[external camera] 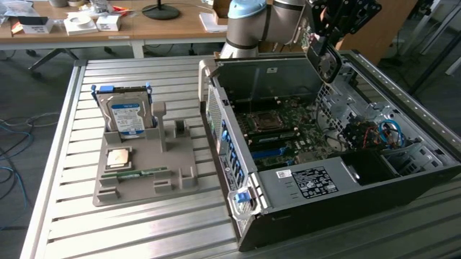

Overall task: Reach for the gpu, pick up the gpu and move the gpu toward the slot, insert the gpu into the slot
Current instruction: 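Pick up the gpu and move the gpu toward the slot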

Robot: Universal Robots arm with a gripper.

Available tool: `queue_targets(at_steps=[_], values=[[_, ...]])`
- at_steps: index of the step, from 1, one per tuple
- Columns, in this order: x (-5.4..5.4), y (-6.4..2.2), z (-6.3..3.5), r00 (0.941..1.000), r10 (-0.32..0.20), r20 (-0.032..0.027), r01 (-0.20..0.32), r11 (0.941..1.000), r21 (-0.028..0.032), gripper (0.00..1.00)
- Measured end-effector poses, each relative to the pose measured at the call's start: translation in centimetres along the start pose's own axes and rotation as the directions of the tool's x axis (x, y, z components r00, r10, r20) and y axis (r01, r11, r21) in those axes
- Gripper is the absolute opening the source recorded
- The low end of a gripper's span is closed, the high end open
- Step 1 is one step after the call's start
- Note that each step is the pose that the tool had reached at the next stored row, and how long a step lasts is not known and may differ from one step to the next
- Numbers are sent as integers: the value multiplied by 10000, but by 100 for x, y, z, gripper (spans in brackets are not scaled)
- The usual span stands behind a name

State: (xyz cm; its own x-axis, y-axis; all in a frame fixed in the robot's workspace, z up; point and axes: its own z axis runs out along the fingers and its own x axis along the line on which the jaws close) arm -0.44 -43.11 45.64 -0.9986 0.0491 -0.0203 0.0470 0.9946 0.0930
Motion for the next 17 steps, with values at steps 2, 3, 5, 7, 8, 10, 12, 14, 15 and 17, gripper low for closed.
queue_targets(at_steps=[2,3,5,7,8,10,12,14,15,17], values=[[-12,1,0,10000,0,-1,0,10000,1,27],[-19,1,0,10000,0,0,0,10000,1,27],[-29,1,1,10000,-1,0,1,10000,1,27],[-51,3,1,10000,1,1,-1,10000,1,27],[-76,4,2,10000,0,0,0,10000,1,27],[-124,6,3,10000,-1,-1,1,10000,0,27],[-138,7,4,10000,0,0,0,10000,0,27],[-138,7,4,10000,0,0,0,10000,0,27],[-138,7,4,10000,0,0,0,10000,0,27],[-138,6,14,10000,1,1,-1,10000,-1,27]])
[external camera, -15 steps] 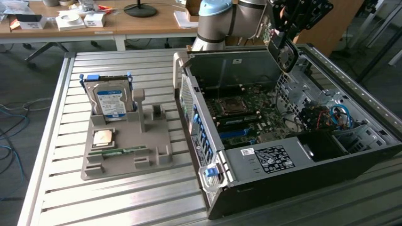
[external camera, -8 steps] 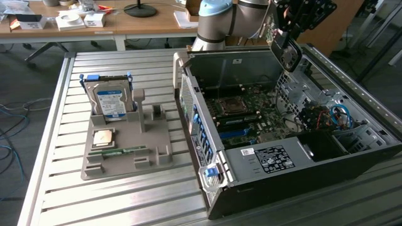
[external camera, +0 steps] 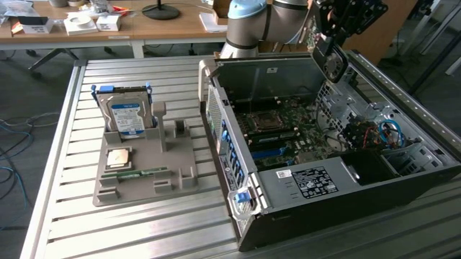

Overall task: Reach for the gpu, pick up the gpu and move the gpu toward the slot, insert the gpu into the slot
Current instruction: 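Pick up the gpu and move the gpu toward the slot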

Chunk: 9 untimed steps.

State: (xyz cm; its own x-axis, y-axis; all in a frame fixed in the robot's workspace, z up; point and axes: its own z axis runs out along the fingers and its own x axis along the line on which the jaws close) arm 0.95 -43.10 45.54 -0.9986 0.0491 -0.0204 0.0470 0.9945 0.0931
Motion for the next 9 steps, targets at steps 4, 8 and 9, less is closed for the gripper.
queue_targets(at_steps=[4,8,9], values=[[-2,-6,64,10000,0,0,0,10000,3,27],[-3,-13,138,10000,0,0,0,10000,1,27],[-3,-14,155,10000,-1,-1,1,10000,2,27]])
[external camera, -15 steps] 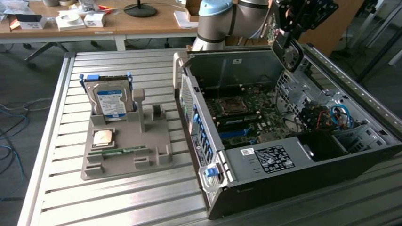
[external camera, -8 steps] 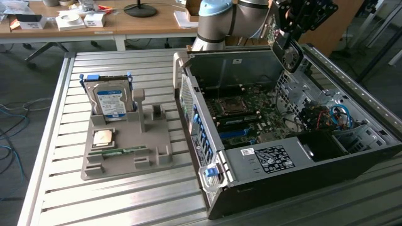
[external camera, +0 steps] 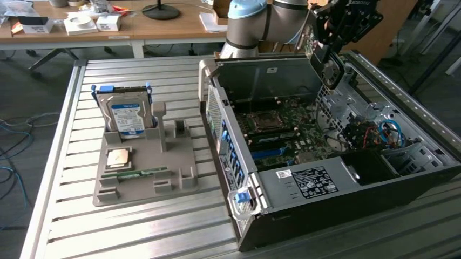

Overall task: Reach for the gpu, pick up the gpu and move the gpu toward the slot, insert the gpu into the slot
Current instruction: 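Pick up the gpu and move the gpu toward the slot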

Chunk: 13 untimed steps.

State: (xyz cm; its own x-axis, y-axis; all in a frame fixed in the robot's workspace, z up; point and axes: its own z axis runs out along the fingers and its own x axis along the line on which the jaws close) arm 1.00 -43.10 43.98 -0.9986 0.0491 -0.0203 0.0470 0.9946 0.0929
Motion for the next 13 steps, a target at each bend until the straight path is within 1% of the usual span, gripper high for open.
queue_targets(at_steps=[3,6,10,13], values=[[0,-5,52,10000,-1,0,1,10000,0,27],[-11,-6,70,10000,-3,0,3,10000,1,27],[-124,-1,84,10000,-3,0,3,10000,-2,27],[-168,-4,126,10000,0,0,0,10000,0,27]])
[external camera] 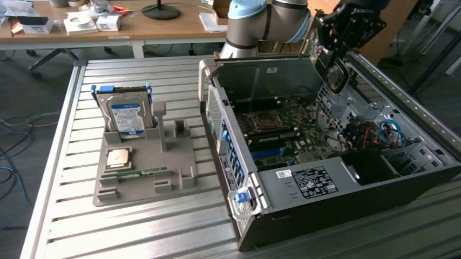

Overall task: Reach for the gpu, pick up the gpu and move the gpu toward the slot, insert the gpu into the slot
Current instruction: 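Pick up the gpu and move the gpu toward the slot, then insert the gpu into the slot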

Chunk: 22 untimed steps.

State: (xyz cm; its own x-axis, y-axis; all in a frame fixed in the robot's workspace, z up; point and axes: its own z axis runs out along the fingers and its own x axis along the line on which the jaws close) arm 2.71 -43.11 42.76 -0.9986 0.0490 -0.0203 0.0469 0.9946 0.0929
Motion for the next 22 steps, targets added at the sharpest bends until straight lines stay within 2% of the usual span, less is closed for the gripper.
queue_targets(at_steps=[4,22], values=[[-29,-3,55,10000,-1,-1,1,10000,1,27],[-29,-4,57,9999,-116,-10,116,9999,-2,27]])
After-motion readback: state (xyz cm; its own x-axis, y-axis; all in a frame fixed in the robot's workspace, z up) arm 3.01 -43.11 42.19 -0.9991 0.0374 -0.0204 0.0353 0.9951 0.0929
